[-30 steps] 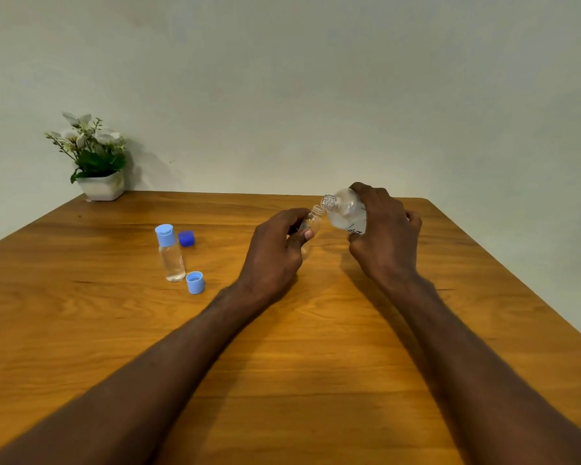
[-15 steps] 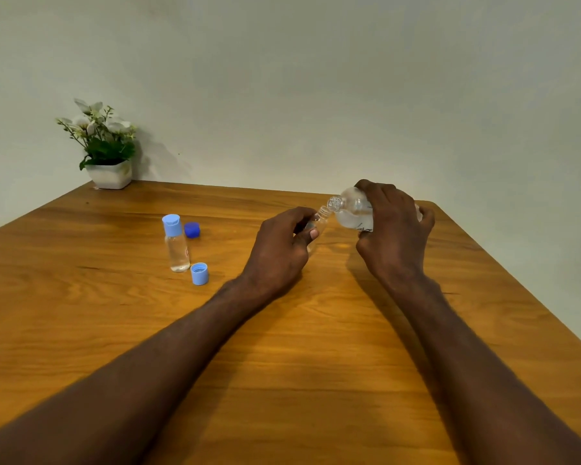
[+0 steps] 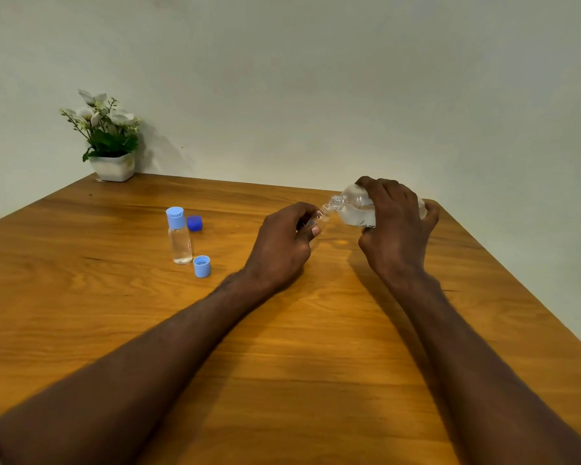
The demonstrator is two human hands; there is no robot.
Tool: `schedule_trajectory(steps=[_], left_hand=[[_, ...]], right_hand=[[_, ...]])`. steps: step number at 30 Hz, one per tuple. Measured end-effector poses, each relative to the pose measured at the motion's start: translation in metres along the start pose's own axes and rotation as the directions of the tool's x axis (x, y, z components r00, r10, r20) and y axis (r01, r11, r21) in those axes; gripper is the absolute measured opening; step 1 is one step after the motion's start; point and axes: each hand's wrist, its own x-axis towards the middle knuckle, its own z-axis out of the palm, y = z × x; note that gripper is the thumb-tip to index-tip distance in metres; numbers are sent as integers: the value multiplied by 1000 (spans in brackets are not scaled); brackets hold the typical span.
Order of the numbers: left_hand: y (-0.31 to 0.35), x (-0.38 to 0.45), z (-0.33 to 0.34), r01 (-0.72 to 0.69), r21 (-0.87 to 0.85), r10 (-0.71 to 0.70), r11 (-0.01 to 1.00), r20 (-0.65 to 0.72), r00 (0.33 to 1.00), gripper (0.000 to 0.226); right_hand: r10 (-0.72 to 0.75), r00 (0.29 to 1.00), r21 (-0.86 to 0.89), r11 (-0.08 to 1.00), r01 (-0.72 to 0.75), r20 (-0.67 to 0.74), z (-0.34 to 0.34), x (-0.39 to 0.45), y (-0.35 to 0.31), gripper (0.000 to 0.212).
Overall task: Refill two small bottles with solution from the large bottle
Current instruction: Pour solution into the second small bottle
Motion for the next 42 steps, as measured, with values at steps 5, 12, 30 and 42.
schedule_trajectory(steps=[5, 12, 30, 42], left_hand=[[0, 0, 1, 9, 5, -9, 1000, 6, 1000, 26], [1, -1, 1, 7, 6, -7, 1000, 11, 1000, 25], [-1, 0, 1, 0, 11, 0, 1000, 10, 1000, 25], [-2, 0, 2, -3, 6, 3, 1000, 20, 1000, 25]], right_hand=[[1, 1000, -2, 1000, -1, 4, -1, 0, 0, 84], [-3, 1000, 11, 1000, 3, 18, -1, 0, 0, 83], [-7, 1000, -9, 1000, 7, 3, 0, 1, 1, 87], [-18, 1000, -5, 1000, 18, -15, 2, 1, 2, 85]])
